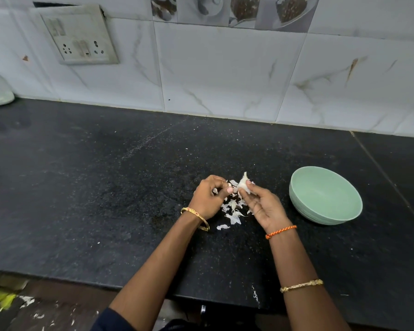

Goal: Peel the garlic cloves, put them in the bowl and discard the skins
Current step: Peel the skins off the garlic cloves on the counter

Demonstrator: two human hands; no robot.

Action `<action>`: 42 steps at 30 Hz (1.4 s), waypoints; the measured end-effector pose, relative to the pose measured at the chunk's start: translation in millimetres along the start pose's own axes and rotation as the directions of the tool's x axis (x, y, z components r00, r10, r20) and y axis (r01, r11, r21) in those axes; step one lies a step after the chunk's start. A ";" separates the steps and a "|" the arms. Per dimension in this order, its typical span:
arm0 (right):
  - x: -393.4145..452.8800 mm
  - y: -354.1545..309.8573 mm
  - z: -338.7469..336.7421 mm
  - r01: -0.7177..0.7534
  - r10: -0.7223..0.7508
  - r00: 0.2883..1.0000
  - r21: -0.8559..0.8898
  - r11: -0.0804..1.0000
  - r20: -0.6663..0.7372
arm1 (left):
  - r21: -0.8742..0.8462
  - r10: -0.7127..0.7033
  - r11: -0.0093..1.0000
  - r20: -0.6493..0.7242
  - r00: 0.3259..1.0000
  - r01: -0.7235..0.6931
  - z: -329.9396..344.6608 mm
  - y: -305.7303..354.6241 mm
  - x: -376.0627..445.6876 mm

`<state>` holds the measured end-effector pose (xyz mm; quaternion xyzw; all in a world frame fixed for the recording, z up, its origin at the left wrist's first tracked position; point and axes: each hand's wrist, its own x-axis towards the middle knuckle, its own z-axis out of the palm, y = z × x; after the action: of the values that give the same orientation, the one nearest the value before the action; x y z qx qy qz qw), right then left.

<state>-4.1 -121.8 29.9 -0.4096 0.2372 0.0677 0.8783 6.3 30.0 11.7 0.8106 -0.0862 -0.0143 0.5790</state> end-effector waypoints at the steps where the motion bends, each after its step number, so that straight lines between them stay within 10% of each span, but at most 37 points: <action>1: 1.2 -4.9 -1.2 0.004 -0.004 1.000 -0.018 1.000 0.003 | -0.006 -0.026 1.000 -0.014 1.000 0.026 1.8 -2.2 -1.7; 7: -4.5 -5.8 3.5 -0.027 0.045 0.994 -0.183 0.983 0.095 | -0.289 -0.211 0.939 -0.063 0.975 0.184 10.5 -0.8 1.3; 20: -2.5 -17.1 -5.7 0.170 -0.047 0.979 -0.678 0.715 0.196 | -0.150 -0.104 0.980 0.187 0.977 0.133 0.2 -1.6 1.0; 25: 0.4 -16.6 -7.0 0.246 -0.053 0.963 -0.791 0.560 0.263 | 0.173 -0.063 0.984 0.132 0.989 0.040 1.2 3.9 -2.7; 35: 4.7 5.5 -0.9 0.322 -0.219 0.943 -0.862 0.391 0.253 | 0.287 0.022 0.956 0.109 0.994 -0.053 9.1 -11.8 -5.9; 42: 7.2 8.4 -1.4 0.246 -0.124 0.969 -0.807 0.538 0.213 | 0.130 -0.030 0.991 0.087 0.996 0.019 6.5 -12.8 -11.4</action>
<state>-0.9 -117.9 19.9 -0.7908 0.0752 0.1044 0.5983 -4.1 29.7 -3.4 0.8458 -0.1025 -0.0518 0.5209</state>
